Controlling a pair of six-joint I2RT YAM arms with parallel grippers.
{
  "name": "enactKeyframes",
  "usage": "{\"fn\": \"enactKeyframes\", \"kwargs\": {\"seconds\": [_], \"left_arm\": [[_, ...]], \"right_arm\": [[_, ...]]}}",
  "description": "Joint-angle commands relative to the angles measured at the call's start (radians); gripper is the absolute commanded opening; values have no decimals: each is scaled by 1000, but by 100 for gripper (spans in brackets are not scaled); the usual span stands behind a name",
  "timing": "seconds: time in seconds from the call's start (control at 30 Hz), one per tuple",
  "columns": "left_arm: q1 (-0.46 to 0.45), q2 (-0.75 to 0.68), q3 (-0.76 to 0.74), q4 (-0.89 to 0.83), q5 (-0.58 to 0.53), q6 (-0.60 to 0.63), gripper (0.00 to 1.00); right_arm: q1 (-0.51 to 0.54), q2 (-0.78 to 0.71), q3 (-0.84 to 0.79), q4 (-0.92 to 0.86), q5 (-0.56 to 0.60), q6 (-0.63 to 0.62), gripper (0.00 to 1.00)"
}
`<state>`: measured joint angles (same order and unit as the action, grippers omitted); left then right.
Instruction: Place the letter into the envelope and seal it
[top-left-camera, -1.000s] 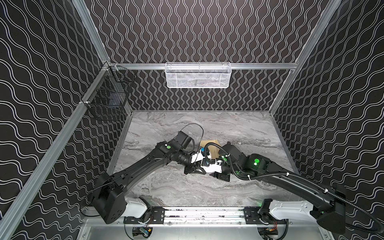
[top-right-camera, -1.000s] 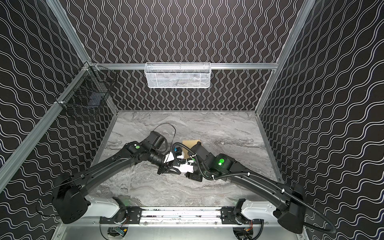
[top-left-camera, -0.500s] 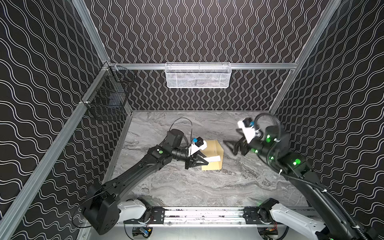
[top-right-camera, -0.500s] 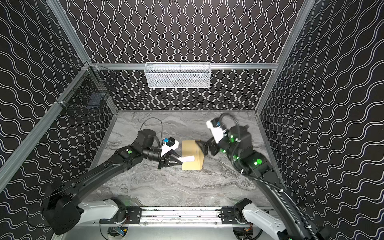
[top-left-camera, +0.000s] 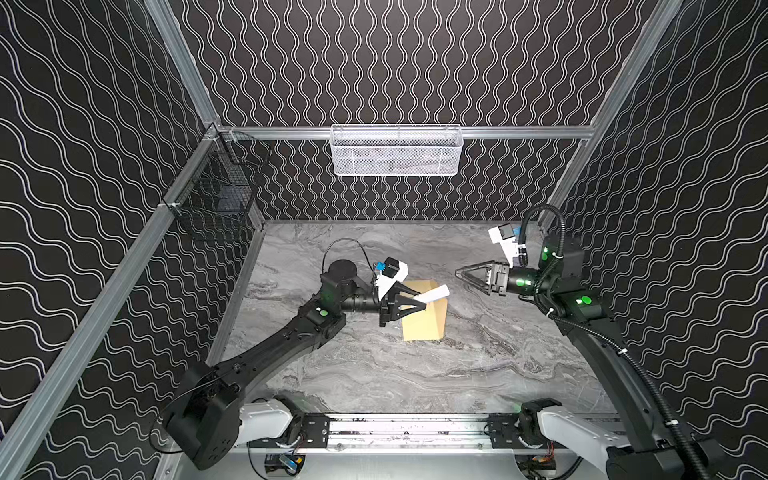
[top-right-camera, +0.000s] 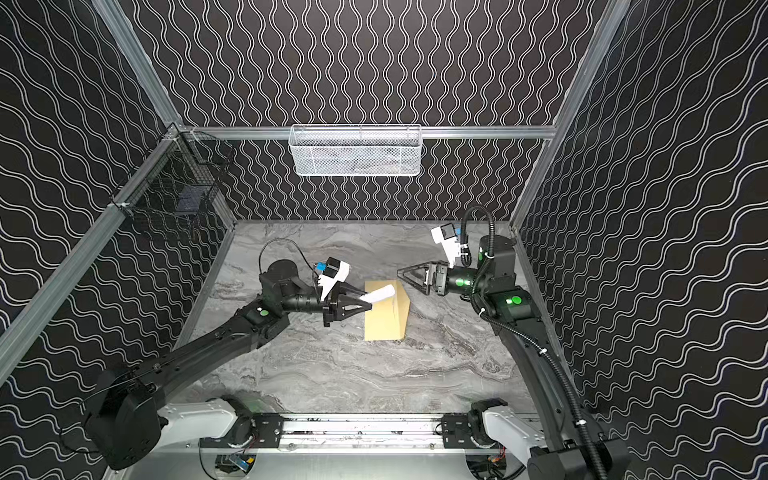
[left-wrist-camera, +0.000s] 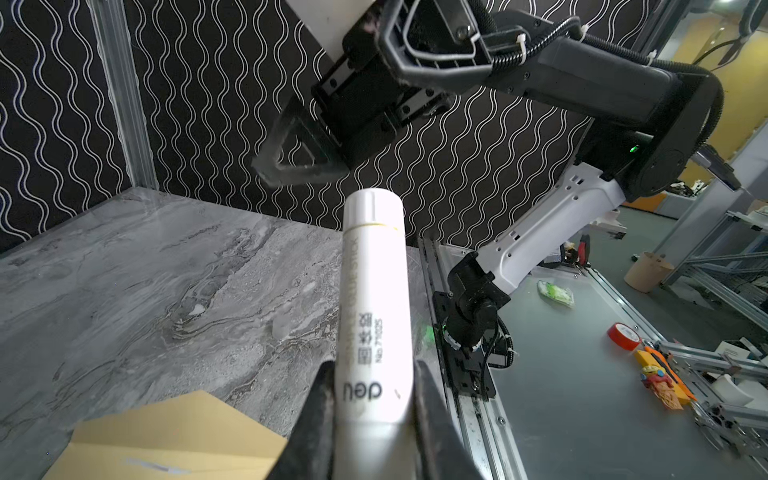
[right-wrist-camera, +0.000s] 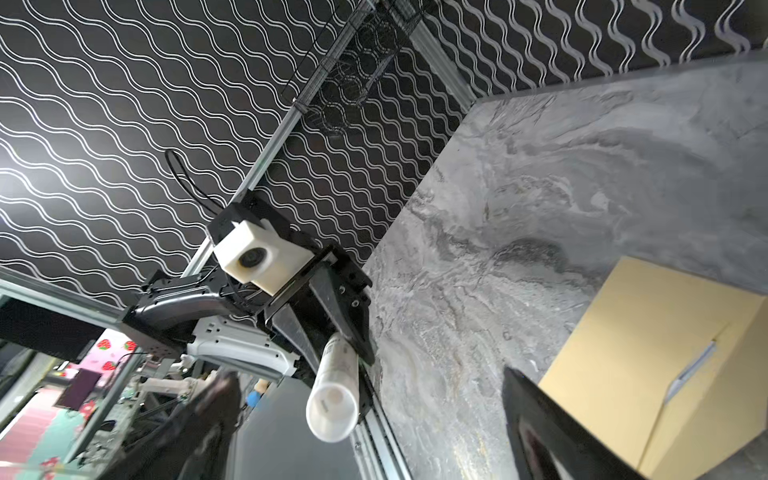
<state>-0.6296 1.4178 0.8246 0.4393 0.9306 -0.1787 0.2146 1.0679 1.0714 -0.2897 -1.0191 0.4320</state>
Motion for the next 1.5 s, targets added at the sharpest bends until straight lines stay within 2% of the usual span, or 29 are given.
{"fn": "enactKeyframes", "kwargs": {"seconds": [0.0, 0.3, 0.5, 0.67, 0.7, 0.9, 1.3, 1.4, 1.47], "left_arm": [[-2, 9, -2, 86, 15, -32, 0], [-7, 14, -2, 88, 14, -30, 0], [-7, 13, -4, 80, 12, -24, 0], [-8, 16, -1, 64, 7, -13, 0], [-8, 17, 1, 57, 2, -10, 0], [-7, 25, 8, 24, -13, 13, 0], [-8, 48, 16, -15, -41, 41, 0], [-7, 59, 19, -18, -58, 37, 0], [-6, 57, 10, -12, -85, 32, 22]], "right_arm": [[28, 12, -5, 20, -35, -8, 98], [164, 90, 44, -17, 48, -48, 93], [211, 118, 40, 13, 74, -32, 81], [216, 124, 38, 12, 74, -29, 67], [245, 124, 35, 9, 72, -30, 65], [254, 121, 14, -1, 68, -33, 56], [258, 139, 19, -35, 33, -54, 13], [259, 138, 30, -54, 58, -60, 2], [258, 138, 47, -78, 105, -62, 0]]}}
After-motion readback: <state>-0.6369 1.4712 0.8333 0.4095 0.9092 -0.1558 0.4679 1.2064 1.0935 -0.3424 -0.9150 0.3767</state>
